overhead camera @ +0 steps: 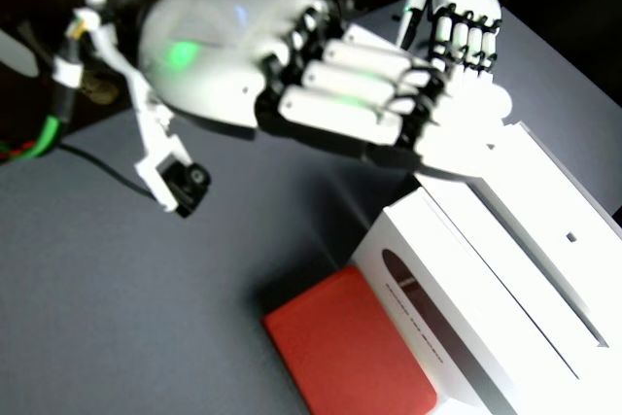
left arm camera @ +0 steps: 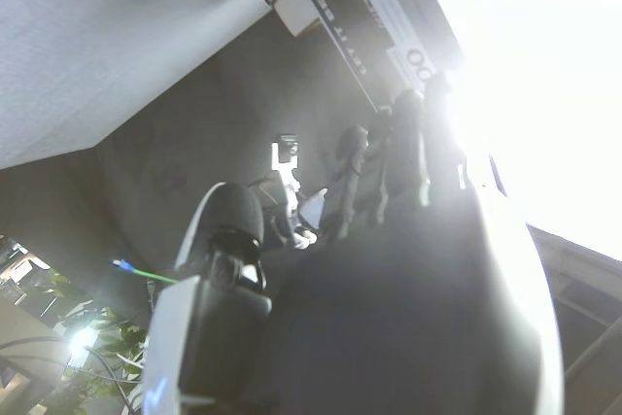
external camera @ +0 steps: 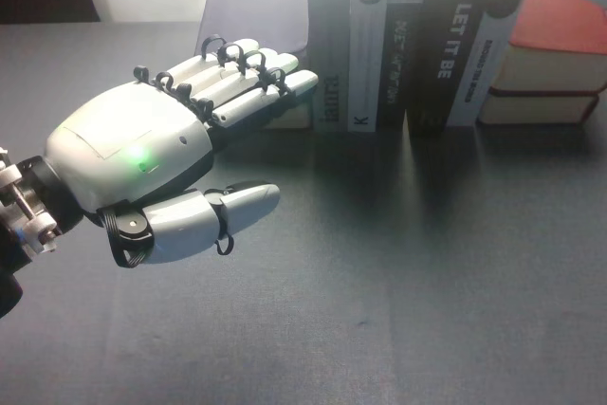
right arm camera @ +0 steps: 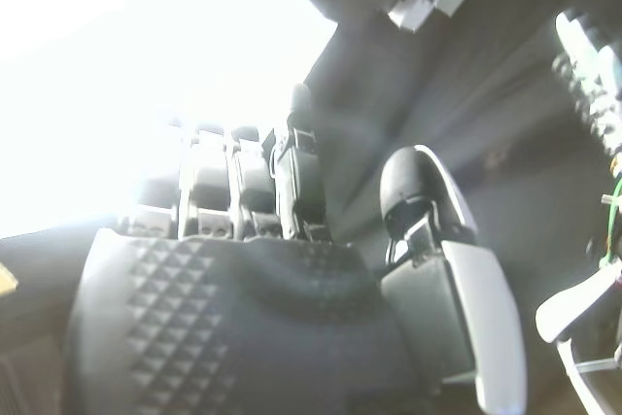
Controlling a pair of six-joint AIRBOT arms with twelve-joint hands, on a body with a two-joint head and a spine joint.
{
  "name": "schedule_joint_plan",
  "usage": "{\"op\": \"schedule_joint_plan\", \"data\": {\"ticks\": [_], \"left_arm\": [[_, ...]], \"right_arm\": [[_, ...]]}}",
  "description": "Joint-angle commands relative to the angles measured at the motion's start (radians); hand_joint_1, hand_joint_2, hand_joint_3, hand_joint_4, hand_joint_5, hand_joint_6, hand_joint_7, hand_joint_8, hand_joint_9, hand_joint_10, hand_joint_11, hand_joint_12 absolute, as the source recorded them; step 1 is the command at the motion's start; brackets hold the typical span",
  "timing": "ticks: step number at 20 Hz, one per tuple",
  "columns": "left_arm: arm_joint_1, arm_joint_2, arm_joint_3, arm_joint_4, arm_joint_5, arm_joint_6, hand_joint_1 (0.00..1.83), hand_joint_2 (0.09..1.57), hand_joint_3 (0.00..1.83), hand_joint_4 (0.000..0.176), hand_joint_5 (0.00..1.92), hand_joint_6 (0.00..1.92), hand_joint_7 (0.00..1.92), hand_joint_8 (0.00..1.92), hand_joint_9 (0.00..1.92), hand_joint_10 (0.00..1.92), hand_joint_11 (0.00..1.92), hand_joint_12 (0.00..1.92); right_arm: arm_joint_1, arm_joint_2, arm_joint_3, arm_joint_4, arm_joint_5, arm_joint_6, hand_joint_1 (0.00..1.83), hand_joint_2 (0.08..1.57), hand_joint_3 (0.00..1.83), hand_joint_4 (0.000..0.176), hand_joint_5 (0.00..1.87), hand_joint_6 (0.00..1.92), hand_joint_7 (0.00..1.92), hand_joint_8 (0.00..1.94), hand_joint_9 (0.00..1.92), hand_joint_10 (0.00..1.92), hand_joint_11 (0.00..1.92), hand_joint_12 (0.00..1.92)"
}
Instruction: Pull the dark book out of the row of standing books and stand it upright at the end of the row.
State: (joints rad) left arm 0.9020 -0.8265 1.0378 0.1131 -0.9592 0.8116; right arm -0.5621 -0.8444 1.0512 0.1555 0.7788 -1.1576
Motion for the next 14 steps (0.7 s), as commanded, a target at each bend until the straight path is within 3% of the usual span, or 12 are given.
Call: {"op": "schedule_joint_plan", "data": {"ticks": [1,3,5,7,8,13,14], "left_arm": [[-0.012,-0.01,-0.002,-0.007,-0.128,-0.001,0.13,1.46,0.0,0.023,0.04,0.0,0.0,0.0,0.0,0.0,0.0,0.0],[-0.012,-0.01,-0.002,-0.009,-0.13,-0.001,0.14,1.46,0.0,0.021,0.04,0.0,0.0,0.0,0.0,0.0,0.0,0.0],[-0.011,-0.01,-0.001,-0.011,-0.133,-0.002,0.07,1.46,0.0,0.035,0.01,0.0,0.0,0.0,0.0,0.0,0.0,0.0],[-0.008,-0.01,-0.002,-0.014,-0.138,-0.002,0.1,1.46,0.0,0.032,0.01,0.0,0.0,0.0,0.0,0.0,0.0,0.0],[-0.006,-0.01,-0.002,-0.016,-0.139,-0.002,0.08,1.46,0.0,0.044,0.0,0.0,0.0,0.0,0.0,0.0,0.0,0.0],[0.007,-0.009,-0.002,-0.027,-0.149,-0.003,0.11,1.45,0.0,0.034,0.01,0.0,0.0,0.0,0.0,0.0,0.0,0.0],[0.008,-0.009,-0.002,-0.028,-0.15,-0.003,0.12,1.45,0.0,0.042,0.01,0.0,0.0,0.0,0.0,0.0,0.0,0.0]], "right_arm": [[0.016,-0.003,0.009,0.015,0.094,-0.009,0.0,1.37,0.0,0.0,0.32,0.19,0.0,0.0,0.0,0.0,0.0,0.0],[0.017,-0.017,0.026,0.034,0.064,-0.016,0.0,1.36,0.0,0.0,0.34,0.2,0.0,0.0,0.0,0.0,0.0,0.0],[0.017,-0.024,0.033,0.042,0.049,-0.019,0.0,1.35,0.0,0.0,0.36,0.21,0.0,0.0,0.0,0.0,0.0,0.0],[0.017,-0.029,0.036,0.043,0.033,-0.019,0.0,1.37,0.0,0.0,0.4,0.22,0.0,0.0,0.0,0.0,0.0,0.0],[0.014,-0.031,0.034,0.043,0.03,-0.019,0.0,1.37,0.0,0.0,0.41,0.31,0.0,0.0,0.0,0.0,0.0,0.0],[-0.003,-0.022,0.005,0.016,0.03,-0.019,0.0,1.33,0.0,0.0,0.46,0.36,0.0,0.0,0.0,0.0,0.0,0.0],[-0.009,-0.011,-0.009,0.008,0.032,-0.019,0.18,1.35,0.0,0.0,0.48,0.38,0.0,0.0,0.0,0.0,0.0,0.0]]}}
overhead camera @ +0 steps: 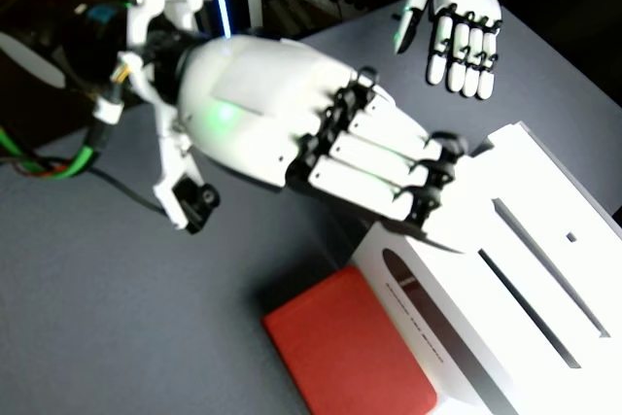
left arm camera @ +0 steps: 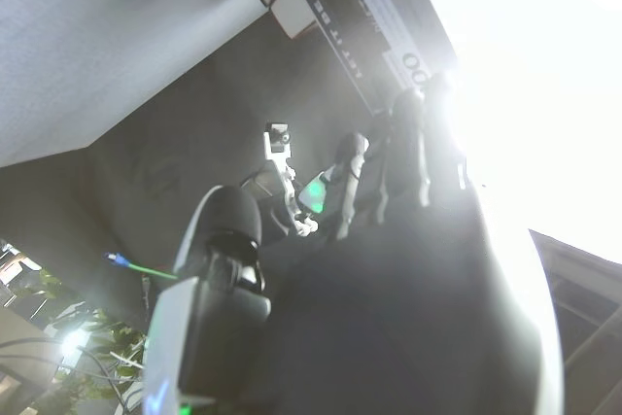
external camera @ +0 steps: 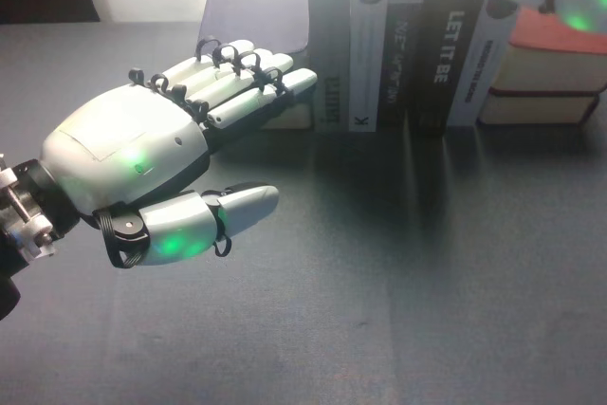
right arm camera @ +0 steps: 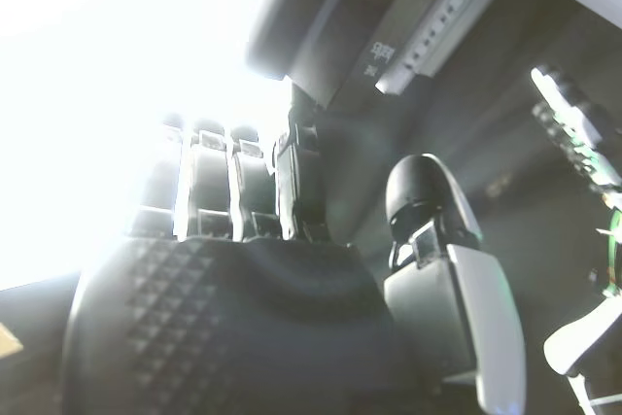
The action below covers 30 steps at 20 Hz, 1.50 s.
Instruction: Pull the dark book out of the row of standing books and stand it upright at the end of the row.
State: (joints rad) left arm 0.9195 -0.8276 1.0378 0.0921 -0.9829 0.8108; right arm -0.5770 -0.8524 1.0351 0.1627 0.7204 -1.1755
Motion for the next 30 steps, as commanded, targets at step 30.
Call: {"op": "schedule_joint_plan", "data": {"ticks": [30], "left_arm": [[0.037,0.012,-0.011,-0.064,-0.173,-0.001,0.14,1.39,0.0,0.068,0.02,0.0,0.0,0.0,0.0,0.0,0.0,0.0]], "right_arm": [[-0.325,0.242,-0.235,-0.456,0.374,0.59,0.0,1.34,0.0,0.0,0.44,0.64,0.21,0.02,0.0,0.0,0.0,0.0]]}}
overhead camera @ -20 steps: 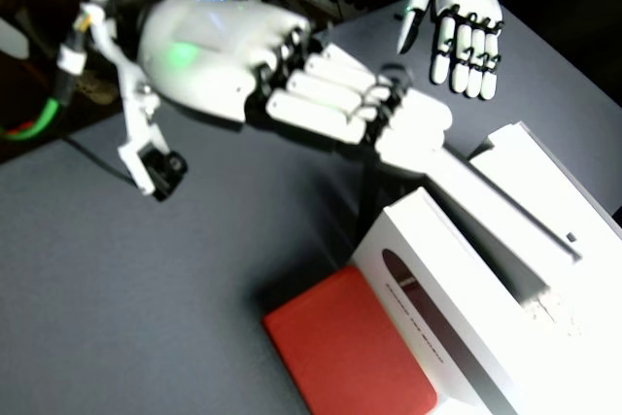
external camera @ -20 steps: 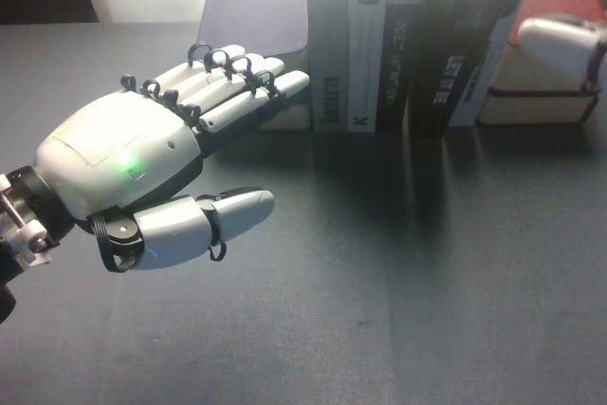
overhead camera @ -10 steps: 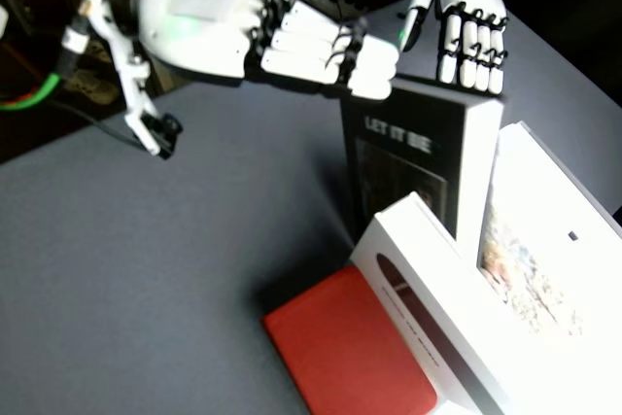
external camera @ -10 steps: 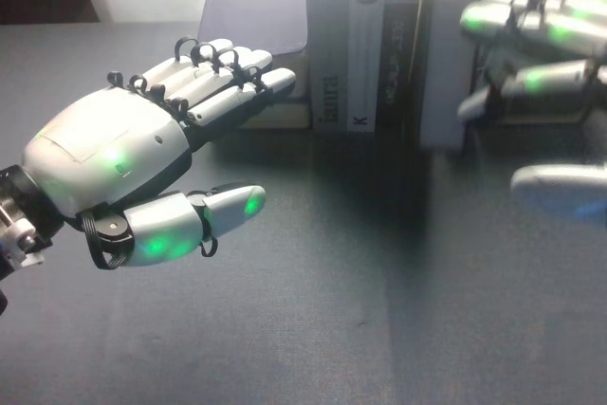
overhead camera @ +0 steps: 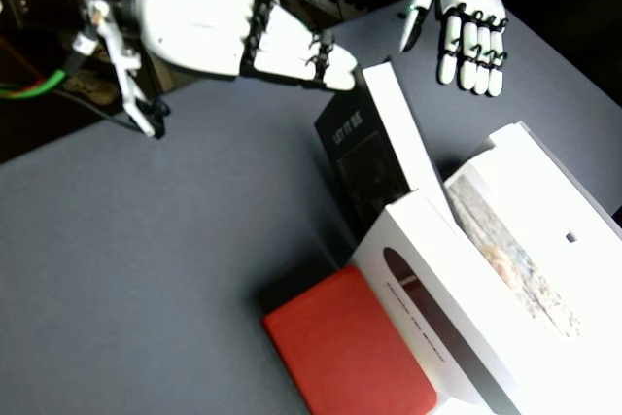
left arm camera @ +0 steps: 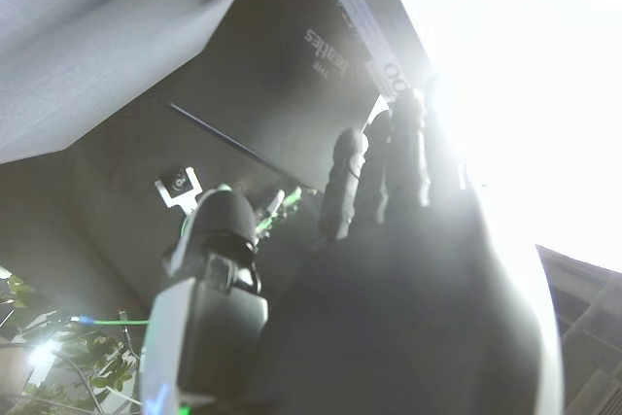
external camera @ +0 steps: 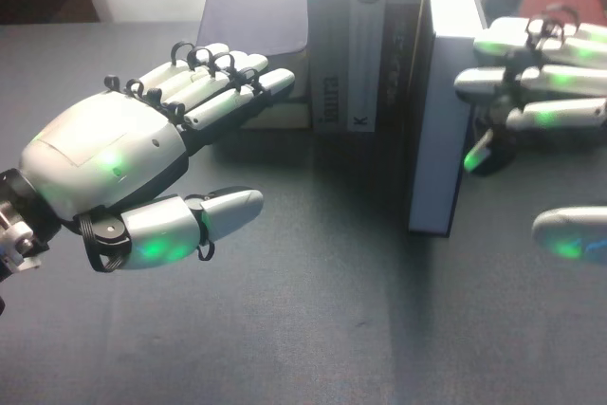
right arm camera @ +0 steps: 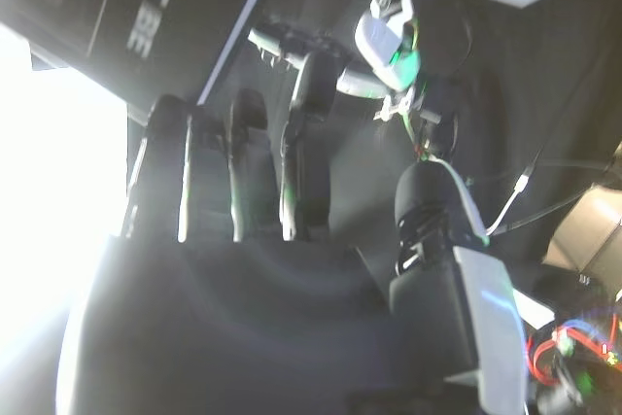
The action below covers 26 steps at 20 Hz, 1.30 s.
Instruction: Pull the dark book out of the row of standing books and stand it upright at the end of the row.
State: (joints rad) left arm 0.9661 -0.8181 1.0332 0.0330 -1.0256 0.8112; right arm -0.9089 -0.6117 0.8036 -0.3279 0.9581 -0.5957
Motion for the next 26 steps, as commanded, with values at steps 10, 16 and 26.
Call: {"op": "schedule_joint_plan", "data": {"ticks": [10,16,26], "left_arm": [[-0.005,0.002,-0.007,-0.015,-0.156,-0.001,0.12,1.39,0.0,0.061,0.04,0.01,0.0,0.0,0.0,0.0,0.0,0.0],[-0.002,0.015,-0.015,-0.023,-0.205,0.002,0.1,1.38,0.0,0.005,0.07,0.02,0.0,0.0,0.0,0.0,0.0,0.0],[0.024,0.046,-0.038,-0.092,-0.356,0.041,0.0,1.33,0.0,0.024,0.0,0.0,0.0,0.0,0.0,0.0,0.0,0.0]], "right_arm": [[0.006,-0.011,0.033,0.174,0.267,-0.079,0.0,1.55,0.06,0.0,0.1,1.24,0.23,1.08,0.03,1.33,0.0,1.79],[-0.015,-0.02,0.046,0.337,0.331,-0.199,0.0,1.5,0.0,0.0,0.0,0.01,0.0,0.02,0.0,0.02,0.0,0.09],[-0.085,-0.015,0.041,0.459,0.465,-0.242,0.0,1.35,0.0,0.0,0.0,0.0,0.0,0.0,0.0,0.0,0.0,0.0]]}}
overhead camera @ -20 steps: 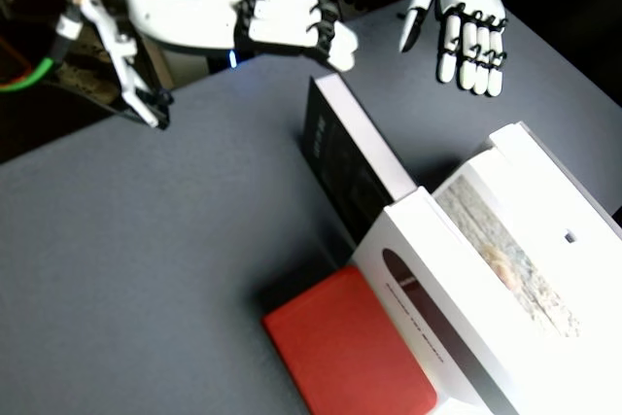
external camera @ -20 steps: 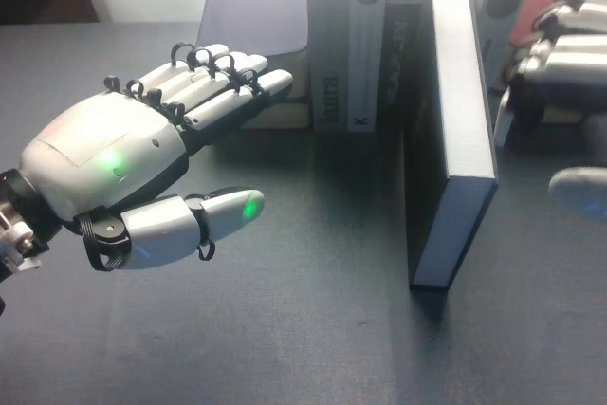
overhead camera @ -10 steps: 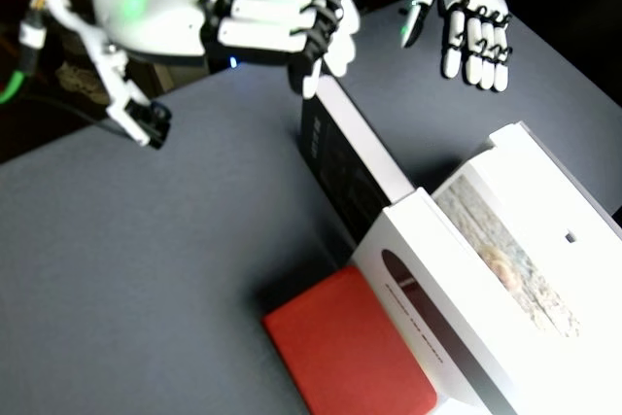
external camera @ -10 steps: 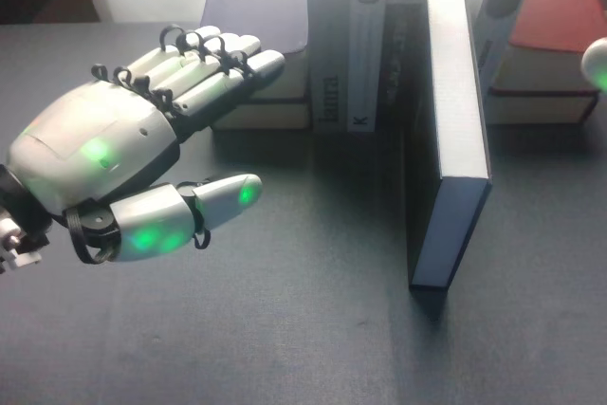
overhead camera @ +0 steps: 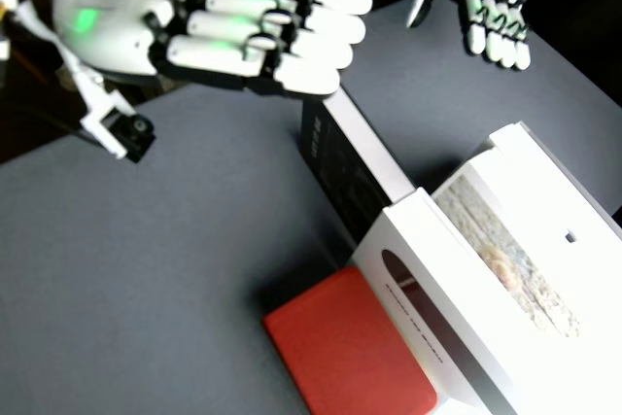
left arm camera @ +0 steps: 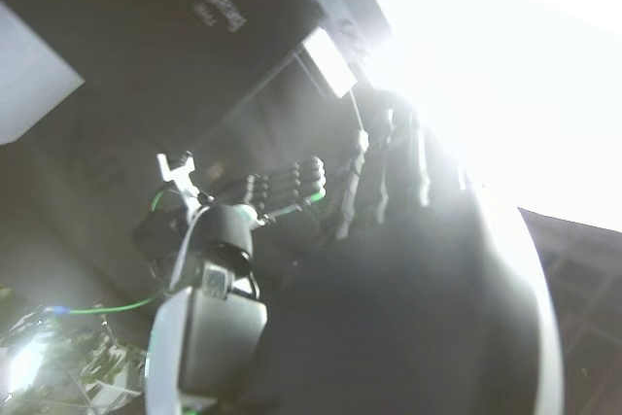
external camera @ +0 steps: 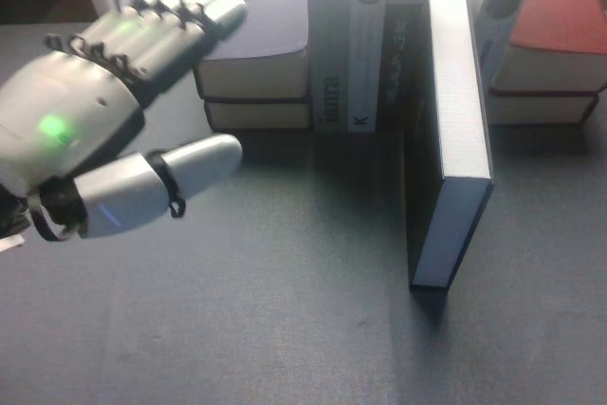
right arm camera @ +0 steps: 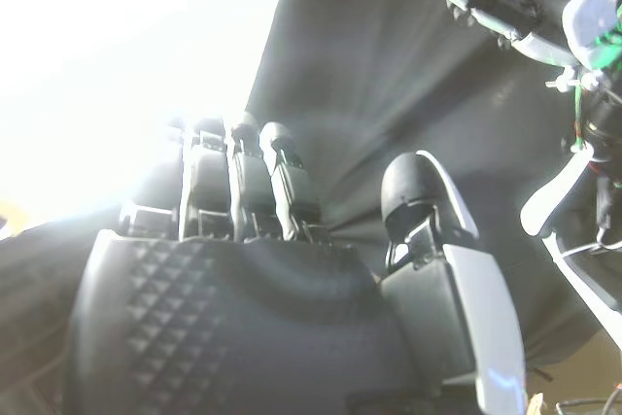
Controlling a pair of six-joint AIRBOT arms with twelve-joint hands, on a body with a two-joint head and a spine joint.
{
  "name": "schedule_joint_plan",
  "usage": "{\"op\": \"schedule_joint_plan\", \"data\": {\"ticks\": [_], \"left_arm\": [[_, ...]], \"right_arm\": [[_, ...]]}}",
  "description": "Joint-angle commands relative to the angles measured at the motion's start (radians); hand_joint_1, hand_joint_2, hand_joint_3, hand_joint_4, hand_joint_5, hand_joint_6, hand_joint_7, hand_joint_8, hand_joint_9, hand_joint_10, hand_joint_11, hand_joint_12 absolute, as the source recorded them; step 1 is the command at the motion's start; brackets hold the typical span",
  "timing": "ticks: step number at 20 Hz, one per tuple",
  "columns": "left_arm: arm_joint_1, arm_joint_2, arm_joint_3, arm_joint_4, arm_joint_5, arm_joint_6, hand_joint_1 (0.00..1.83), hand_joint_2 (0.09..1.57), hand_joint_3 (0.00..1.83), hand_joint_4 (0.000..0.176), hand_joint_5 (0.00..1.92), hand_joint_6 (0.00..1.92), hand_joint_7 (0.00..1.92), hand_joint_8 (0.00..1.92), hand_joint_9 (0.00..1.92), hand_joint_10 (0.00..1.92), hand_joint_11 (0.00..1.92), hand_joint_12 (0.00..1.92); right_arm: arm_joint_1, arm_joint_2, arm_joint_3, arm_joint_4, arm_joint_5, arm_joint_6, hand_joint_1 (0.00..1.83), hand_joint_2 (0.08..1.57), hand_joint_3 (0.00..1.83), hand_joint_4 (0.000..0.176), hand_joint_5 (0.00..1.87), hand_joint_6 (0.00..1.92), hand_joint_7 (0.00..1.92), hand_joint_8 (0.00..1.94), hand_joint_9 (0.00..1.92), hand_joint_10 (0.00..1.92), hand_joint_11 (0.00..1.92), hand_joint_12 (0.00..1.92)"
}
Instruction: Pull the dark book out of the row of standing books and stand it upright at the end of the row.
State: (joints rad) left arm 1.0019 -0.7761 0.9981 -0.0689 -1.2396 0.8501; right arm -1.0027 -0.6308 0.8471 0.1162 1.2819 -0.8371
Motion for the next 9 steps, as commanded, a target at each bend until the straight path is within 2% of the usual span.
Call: {"op": "schedule_joint_plan", "data": {"ticks": [1,2,3,4,5,6,8,9], "left_arm": [[-0.009,0.005,-0.006,0.002,-0.159,0.008,0.0,1.32,0.0,0.035,0.0,0.0,0.0,0.0,0.0,0.0,0.0,0.0],[-0.007,0.006,-0.007,-0.003,-0.17,0.01,0.0,1.34,0.0,0.076,0.0,0.0,0.0,0.0,0.0,0.0,0.0,0.0],[-0.006,0.008,-0.006,-0.008,-0.184,0.01,0.0,1.35,0.0,0.066,0.0,0.0,0.0,0.0,0.0,0.0,0.0,0.0],[-0.005,0.009,-0.007,-0.014,-0.209,0.01,0.02,1.34,0.0,0.081,0.0,0.0,0.0,0.0,0.0,0.0,0.0,0.0],[-0.004,0.01,-0.007,-0.022,-0.237,0.01,0.02,1.34,0.0,0.118,0.0,0.0,0.0,0.0,0.0,0.0,0.0,0.0],[-0.004,0.011,-0.006,-0.031,-0.273,0.01,0.07,1.35,0.0,0.129,0.0,0.0,0.0,0.0,0.0,0.0,0.0,0.0],[-0.002,0.012,-0.005,-0.038,-0.309,0.0,0.12,1.37,0.01,0.125,0.0,0.0,0.0,0.0,0.0,0.0,0.0,0.0],[-0.002,0.012,-0.002,-0.039,-0.329,-0.01,0.19,1.38,0.0,0.148,0.0,0.0,0.0,0.0,0.0,0.0,0.0,0.0]], "right_arm": [[0.007,0.005,-0.002,0.021,0.152,-0.001,0.0,1.35,0.0,0.0,0.0,0.0,0.0,0.0,0.0,0.0,0.0,0.0],[0.006,0.006,-0.002,0.026,0.165,-0.002,0.0,1.34,0.0,0.02,0.0,0.0,0.0,0.0,0.0,0.0,0.0,0.0],[0.004,0.007,-0.003,0.032,0.185,-0.002,0.0,1.33,0.0,0.039,0.0,0.0,0.0,0.0,0.0,0.0,0.0,0.0],[0.003,0.008,-0.003,0.037,0.209,-0.002,0.0,1.33,0.0,0.04,0.0,0.0,0.0,0.0,0.0,0.0,0.0,0.0],[0.002,0.01,-0.003,0.041,0.228,-0.002,0.0,1.35,0.0,0.033,0.0,0.0,0.0,0.0,0.0,0.0,0.0,0.0],[0.0,0.012,-0.003,0.046,0.252,-0.002,0.0,1.32,0.0,0.0,0.0,0.0,0.0,0.0,0.0,0.0,0.0,0.0],[-0.003,0.014,-0.004,0.047,0.277,0.004,0.0,1.33,0.0,0.0,0.0,0.0,0.0,0.0,0.0,0.0,0.0,0.0],[-0.006,0.015,-0.003,0.045,0.296,0.019,0.0,1.34,0.0,0.0,0.0,0.0,0.0,0.0,0.0,0.0,0.0,0.0]]}}
